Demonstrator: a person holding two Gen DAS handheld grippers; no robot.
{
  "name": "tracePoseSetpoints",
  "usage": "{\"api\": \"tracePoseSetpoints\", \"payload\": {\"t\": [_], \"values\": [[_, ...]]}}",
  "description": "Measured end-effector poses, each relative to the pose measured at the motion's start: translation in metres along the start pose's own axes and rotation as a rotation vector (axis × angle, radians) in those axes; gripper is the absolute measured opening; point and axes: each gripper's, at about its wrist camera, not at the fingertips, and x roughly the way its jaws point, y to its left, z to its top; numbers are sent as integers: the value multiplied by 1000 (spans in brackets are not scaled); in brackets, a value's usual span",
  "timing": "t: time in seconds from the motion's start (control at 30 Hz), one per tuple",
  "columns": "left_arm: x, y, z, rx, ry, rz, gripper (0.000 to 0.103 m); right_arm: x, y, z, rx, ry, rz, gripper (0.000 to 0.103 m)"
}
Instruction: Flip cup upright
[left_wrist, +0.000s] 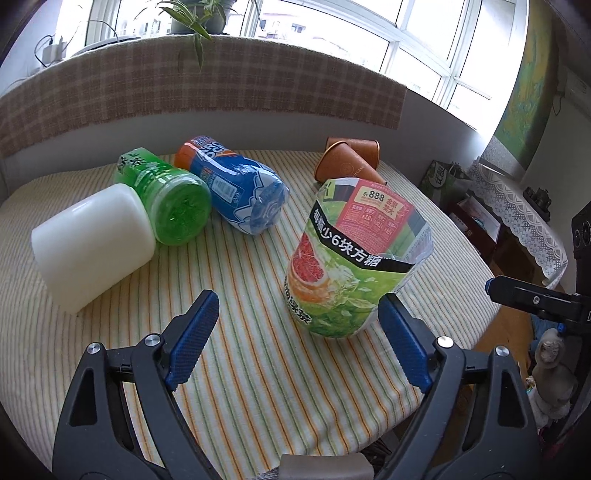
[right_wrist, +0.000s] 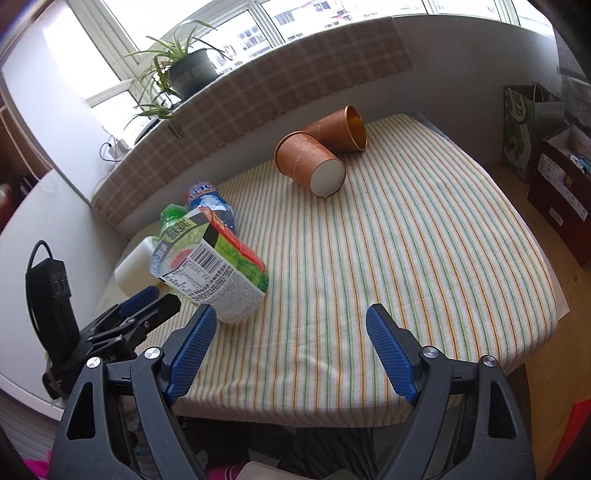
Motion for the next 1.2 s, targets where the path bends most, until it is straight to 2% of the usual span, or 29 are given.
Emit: {"api": "tracePoseSetpoints", "payload": {"t": [0.2,0.33,0.47,0.67,0.83,1.2], "values": [[-37,7,-2,-16,-110,102,90,-9,32,-5,-149,-121,-82,83],[-63,7,-4,-25,-214,182,90,-15,50,-10,-211,-218,-120,83],[-89,3,-4,-21,-322,262,101,-21,62,-14,-242,-301,-137,84],[-122,-5,-4,-11,-460,347,103,-33,76,-18,-257,-433,-166,88],[-134,-8,-4,-7,-473,344,103,-38,88,-22,-314,-496,-216,88],[-138,-14,-6,-9,-468,353,103,-42,95,-27,-339,-510,-223,88]]}}
